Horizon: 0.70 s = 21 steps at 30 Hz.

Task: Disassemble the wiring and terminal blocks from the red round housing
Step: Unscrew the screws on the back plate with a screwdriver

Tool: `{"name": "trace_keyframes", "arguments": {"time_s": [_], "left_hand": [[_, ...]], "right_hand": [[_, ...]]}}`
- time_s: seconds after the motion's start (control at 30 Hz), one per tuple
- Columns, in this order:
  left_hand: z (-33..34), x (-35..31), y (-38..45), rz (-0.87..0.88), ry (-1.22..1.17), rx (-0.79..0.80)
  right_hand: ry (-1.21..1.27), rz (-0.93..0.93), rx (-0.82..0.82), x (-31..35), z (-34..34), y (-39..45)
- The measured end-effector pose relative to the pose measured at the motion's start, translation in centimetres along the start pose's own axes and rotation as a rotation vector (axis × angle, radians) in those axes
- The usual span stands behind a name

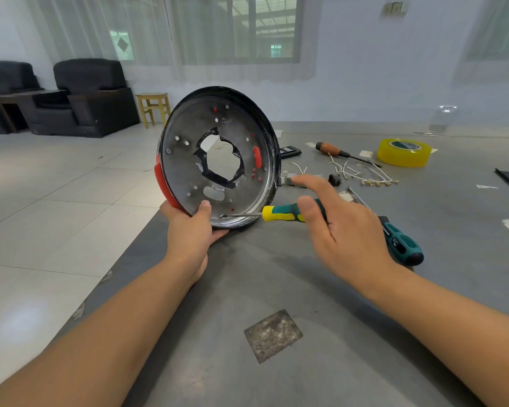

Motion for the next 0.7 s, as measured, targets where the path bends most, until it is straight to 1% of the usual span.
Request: {"name": "trace_keyframes", "arguments": {"time_s": [0.13, 0.27, 0.37, 0.5, 0.63, 0.7], "left_hand": [[-0.01, 0.01, 0.0, -0.001, 0.008, 0.005], [0.0, 0.0, 0.05, 0.003, 0.004, 0.002], [0.03, 0.12, 0.07, -0.002, 0.009, 0.006], [-0.02, 0.14, 0.08, -0.002, 0.007, 0.003], [0.02, 0.09, 0.13, -0.005, 0.007, 0.0], [0.06, 0.07, 0.12, -0.004, 0.009, 0.001]], "right_hand": [[0.094, -0.03, 0.038, 0.13, 0.15, -0.32], [0.091, 0.021, 0.034, -0.61, 0.42, -0.12], [0.164, -0.033, 0.068, -0.17, 0.39, -0.3], [0.122, -0.016, 0.035, -0.08, 0.47, -0.13], [0.187, -0.073, 0.053, 0.3, 0.61, -0.21], [0.19, -0.07, 0.05, 0.18, 0.52, -0.3]]}}
Point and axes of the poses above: each hand's wrist, its own y-axis towards the middle knuckle, its own z-axis out of the palm, x = y × z, the point moved 6 cm from there along y, towards the middle knuckle, and after that the axes turned 10 degrees about y, right-handed, at the moved point
